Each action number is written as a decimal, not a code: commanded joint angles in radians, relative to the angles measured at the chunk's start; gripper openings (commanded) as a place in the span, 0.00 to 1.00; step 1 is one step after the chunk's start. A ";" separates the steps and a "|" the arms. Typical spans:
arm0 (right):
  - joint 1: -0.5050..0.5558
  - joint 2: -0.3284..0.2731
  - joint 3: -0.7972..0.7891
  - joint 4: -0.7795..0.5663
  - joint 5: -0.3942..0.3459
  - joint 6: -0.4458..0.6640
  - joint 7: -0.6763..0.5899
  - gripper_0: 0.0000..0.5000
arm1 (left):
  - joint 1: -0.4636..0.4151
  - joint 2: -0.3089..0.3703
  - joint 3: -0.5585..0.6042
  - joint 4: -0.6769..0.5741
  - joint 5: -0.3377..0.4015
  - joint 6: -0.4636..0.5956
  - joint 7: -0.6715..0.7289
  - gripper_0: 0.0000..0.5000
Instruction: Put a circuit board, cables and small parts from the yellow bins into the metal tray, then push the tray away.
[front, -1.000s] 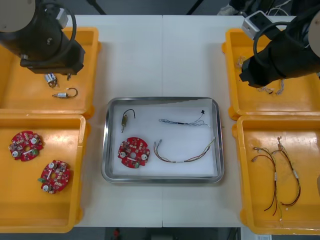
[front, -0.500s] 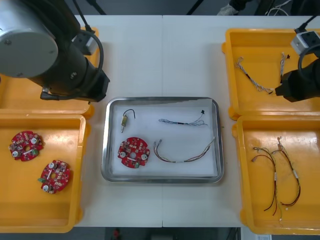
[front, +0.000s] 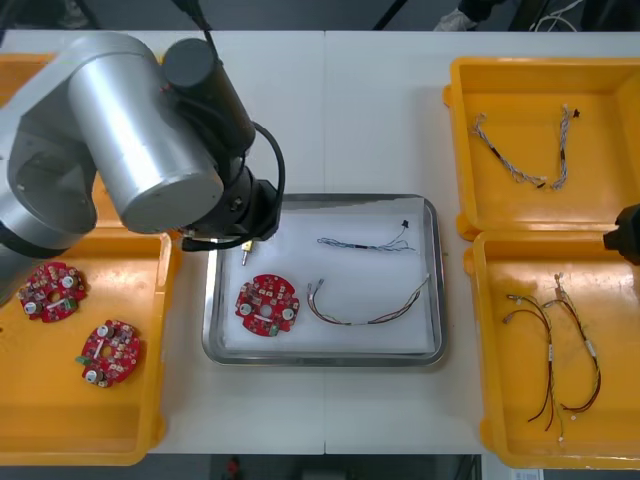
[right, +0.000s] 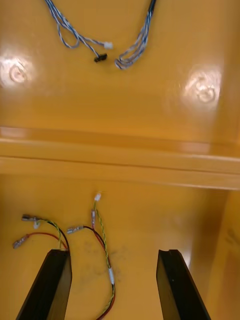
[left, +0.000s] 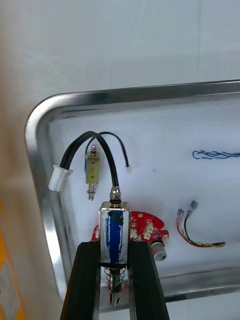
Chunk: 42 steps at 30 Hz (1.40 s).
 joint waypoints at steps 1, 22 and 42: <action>0.058 -0.037 -0.043 -0.049 -0.027 0.003 -0.046 0.98 | 0.004 -0.049 -0.075 0.056 -0.078 -0.077 0.006 0.00; 0.121 -0.022 -0.085 -0.080 -0.050 0.003 -0.067 0.98 | 0.006 -0.096 -0.210 0.231 -0.170 -0.245 0.034 0.00; 0.121 -0.022 -0.088 -0.083 -0.058 0.003 -0.078 0.98 | 0.006 -0.104 -0.225 0.215 -0.205 -0.236 0.075 1.00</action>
